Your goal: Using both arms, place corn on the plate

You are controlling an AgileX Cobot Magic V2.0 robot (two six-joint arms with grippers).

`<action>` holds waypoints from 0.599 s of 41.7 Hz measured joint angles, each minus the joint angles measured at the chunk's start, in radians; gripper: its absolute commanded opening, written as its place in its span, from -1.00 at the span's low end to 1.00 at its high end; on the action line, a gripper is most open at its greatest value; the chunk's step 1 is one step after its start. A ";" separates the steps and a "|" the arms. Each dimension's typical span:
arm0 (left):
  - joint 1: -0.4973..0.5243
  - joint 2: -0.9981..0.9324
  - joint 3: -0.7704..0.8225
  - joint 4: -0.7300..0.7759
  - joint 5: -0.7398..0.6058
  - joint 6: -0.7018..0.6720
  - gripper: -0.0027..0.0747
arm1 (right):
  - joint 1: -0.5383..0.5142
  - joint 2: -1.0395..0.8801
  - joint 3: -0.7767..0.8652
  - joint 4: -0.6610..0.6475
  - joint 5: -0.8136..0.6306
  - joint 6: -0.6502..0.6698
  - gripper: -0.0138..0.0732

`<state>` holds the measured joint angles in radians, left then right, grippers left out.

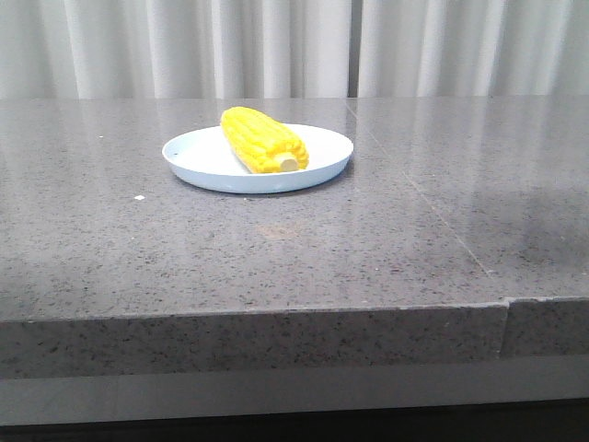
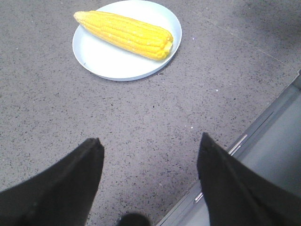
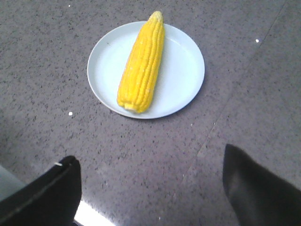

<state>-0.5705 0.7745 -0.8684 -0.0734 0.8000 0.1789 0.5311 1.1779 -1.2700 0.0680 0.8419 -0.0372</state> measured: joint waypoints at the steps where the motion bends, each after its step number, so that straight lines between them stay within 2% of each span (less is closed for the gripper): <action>1: 0.000 0.000 0.000 0.000 0.000 0.000 0.18 | 0.000 -0.029 0.024 -0.001 0.005 0.000 0.78; 14: 0.000 0.000 0.000 0.000 0.000 0.000 0.18 | 0.000 -0.339 0.264 -0.006 0.059 0.013 0.78; 25: 0.000 0.000 0.000 0.000 0.000 0.000 0.14 | 0.000 -0.546 0.384 -0.025 0.074 0.068 0.78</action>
<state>-0.5705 0.7745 -0.8684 -0.0734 0.8000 0.1789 0.5311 0.6318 -0.8862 0.0433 0.9157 0.0309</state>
